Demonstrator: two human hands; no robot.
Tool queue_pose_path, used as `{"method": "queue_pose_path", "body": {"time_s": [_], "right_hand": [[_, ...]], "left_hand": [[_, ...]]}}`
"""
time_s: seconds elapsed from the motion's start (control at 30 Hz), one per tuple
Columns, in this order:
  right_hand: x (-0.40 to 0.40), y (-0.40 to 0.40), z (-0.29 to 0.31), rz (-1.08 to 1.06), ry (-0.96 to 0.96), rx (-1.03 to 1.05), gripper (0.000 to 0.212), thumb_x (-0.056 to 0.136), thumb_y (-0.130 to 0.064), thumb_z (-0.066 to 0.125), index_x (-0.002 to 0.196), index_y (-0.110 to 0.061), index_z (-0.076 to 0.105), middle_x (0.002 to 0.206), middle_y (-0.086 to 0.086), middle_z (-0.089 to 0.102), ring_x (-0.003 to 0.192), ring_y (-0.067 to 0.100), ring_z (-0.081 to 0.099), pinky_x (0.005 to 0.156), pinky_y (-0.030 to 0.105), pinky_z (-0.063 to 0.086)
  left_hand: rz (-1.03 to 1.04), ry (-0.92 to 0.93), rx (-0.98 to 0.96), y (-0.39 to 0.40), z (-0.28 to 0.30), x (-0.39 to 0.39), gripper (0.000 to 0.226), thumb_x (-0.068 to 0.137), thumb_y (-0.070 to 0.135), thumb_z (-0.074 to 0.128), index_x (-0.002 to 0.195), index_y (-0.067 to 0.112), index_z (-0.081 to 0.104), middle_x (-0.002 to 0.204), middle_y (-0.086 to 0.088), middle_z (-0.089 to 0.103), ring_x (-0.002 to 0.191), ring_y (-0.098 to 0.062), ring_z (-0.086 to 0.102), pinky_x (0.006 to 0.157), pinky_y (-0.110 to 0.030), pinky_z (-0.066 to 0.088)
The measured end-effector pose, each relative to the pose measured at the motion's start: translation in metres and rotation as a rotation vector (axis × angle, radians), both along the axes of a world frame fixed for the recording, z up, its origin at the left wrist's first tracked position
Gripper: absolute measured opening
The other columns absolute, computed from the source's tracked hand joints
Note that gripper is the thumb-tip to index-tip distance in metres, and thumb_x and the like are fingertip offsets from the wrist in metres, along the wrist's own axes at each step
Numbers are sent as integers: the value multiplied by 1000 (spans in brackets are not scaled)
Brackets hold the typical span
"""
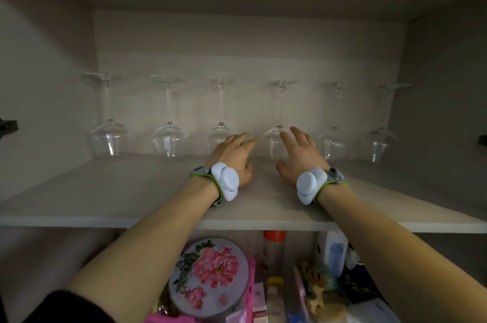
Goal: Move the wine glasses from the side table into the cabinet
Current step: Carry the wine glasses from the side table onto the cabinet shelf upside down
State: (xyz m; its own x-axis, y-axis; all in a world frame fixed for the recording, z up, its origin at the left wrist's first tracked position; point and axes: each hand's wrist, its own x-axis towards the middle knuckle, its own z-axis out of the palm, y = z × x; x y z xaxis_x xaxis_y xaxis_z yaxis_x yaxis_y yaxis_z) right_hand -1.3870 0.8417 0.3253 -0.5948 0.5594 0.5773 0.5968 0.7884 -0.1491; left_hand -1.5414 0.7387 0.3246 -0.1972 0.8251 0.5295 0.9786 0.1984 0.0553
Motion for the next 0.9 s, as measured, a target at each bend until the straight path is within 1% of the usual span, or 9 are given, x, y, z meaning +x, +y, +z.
{"method": "queue_pose_path", "body": {"time_s": [0.13, 0.27, 0.37, 0.5, 0.57, 0.63, 0.73, 0.9], "right_hand": [[42, 33, 4, -58, -39, -19, 73, 85, -29, 60, 149, -17, 26, 158, 12, 17, 144, 34, 17, 112, 44, 31], [62, 51, 4, -63, -30, -48, 70, 86, -28, 60, 148, -17, 30, 158, 12, 16, 144, 34, 16, 112, 45, 31], [73, 65, 0, -71, -21, -44, 67, 83, -26, 61, 145, -17, 35, 156, 13, 18, 142, 34, 18, 110, 42, 33], [76, 82, -3, -154, -37, -75, 69, 79, -31, 63, 142, -23, 35, 156, 10, 16, 140, 36, 19, 108, 42, 30], [74, 87, -3, -192, -36, -122, 74, 80, -31, 64, 145, -26, 30, 158, 10, 11, 142, 39, 16, 111, 45, 27], [73, 94, -4, -186, -42, -169, 80, 82, -32, 64, 150, -27, 22, 160, 8, 6, 144, 41, 12, 114, 48, 25], [70, 96, -10, -160, -45, -190, 84, 83, -33, 64, 152, -28, 15, 161, 8, 2, 144, 41, 11, 112, 48, 28], [58, 89, -11, -172, -44, -171, 82, 82, -28, 63, 151, -30, 18, 161, 7, 1, 144, 40, 10, 109, 47, 32]], "left_hand": [[-6, 10, -20, 29, 0, 34, 70, 83, 19, 58, 148, 21, 32, 158, -6, 22, 143, -28, 24, 109, -38, 36], [-6, 19, -11, 46, 0, 52, 75, 81, 15, 58, 149, 27, 29, 160, -5, 14, 141, -29, 25, 102, -38, 41], [18, 37, 11, 61, -1, 63, 75, 78, 15, 58, 147, 26, 30, 161, -4, 8, 140, -29, 24, 96, -38, 44], [74, 60, -16, 74, -2, 70, 77, 80, 17, 56, 150, 26, 24, 162, -7, 3, 145, -31, 15, 101, -41, 41], [97, 60, -48, 76, -2, 70, 79, 81, 17, 56, 151, 26, 20, 162, -8, 1, 146, -32, 12, 105, -43, 39], [122, 49, -69, 80, -3, 70, 82, 81, 18, 56, 152, 26, 17, 162, -7, 0, 147, -32, 9, 106, -43, 37], [138, 52, -66, 82, -4, 70, 82, 80, 17, 57, 152, 26, 18, 162, -6, 2, 147, -31, 8, 105, -41, 37], [117, 10, -35, 82, -6, 64, 80, 80, 17, 58, 151, 26, 23, 162, -5, 6, 147, -31, 11, 108, -43, 39]]}}
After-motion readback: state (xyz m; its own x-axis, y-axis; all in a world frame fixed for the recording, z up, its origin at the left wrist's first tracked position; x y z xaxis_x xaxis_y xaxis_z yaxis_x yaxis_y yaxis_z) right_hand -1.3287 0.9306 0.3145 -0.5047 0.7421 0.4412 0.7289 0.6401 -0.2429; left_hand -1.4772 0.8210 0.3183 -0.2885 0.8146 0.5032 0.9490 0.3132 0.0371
